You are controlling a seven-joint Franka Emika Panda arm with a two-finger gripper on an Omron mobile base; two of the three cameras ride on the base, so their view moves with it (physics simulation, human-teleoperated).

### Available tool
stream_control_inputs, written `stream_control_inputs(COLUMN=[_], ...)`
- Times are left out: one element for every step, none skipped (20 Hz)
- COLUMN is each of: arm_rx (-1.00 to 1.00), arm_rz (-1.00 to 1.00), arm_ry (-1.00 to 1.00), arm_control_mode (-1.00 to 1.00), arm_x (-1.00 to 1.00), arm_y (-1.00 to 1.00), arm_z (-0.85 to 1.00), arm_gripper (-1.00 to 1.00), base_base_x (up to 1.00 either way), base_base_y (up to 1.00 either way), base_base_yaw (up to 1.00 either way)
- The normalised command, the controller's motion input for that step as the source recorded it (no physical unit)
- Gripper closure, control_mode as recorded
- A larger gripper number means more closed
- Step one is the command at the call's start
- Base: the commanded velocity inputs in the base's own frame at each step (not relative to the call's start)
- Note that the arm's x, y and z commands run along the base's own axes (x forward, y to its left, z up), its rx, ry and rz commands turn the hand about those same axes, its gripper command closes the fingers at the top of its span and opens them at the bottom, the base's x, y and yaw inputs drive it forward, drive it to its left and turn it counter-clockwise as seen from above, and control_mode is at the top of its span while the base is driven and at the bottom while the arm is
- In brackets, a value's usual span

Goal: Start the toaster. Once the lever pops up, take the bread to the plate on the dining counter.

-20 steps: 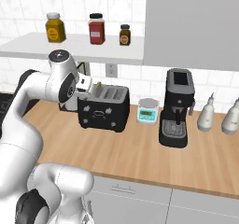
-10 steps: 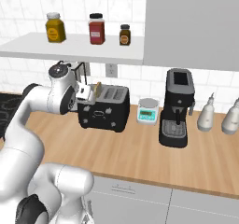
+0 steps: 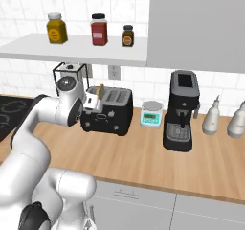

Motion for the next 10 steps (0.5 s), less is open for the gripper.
stream_control_inputs(arm_rx=[0.0,0.0,0.0,0.0,0.0,0.0,0.0,0.0,0.0,0.0], arm_rz=[0.0,0.0,0.0,0.0,0.0,0.0,0.0,0.0,0.0,0.0], arm_ry=[0.0,0.0,0.0,0.0,0.0,0.0,0.0,0.0,0.0,0.0], arm_control_mode=[-1.0,-1.0,-1.0,-1.0,-1.0,-1.0,-1.0,-1.0,-1.0,-1.0], arm_x=[0.27,0.29,0.31,0.31,0.28,0.26,0.26,0.27,0.28,0.26], arm_y=[0.0,0.0,0.0,0.0,0.0,0.0,0.0,0.0,0.0,0.0], arm_z=[-0.02,-0.04,-0.04,-0.03,-0.04,-0.04,-0.02,-0.02,-0.01,-0.01], arm_gripper=[-1.0,-1.0,-1.0,-1.0,-1.0,-1.0,-1.0,-1.0,-1.0,-1.0], base_base_x=[0.0,0.0,0.0,0.0,0.0,0.0,0.0,0.0,0.0,0.0], base_base_y=[0.0,0.0,0.0,0.0,0.0,0.0,0.0,0.0,0.0,0.0], base_base_yaw=[0.0,0.0,0.0,0.0,0.0,0.0,0.0,0.0,0.0,0.0])
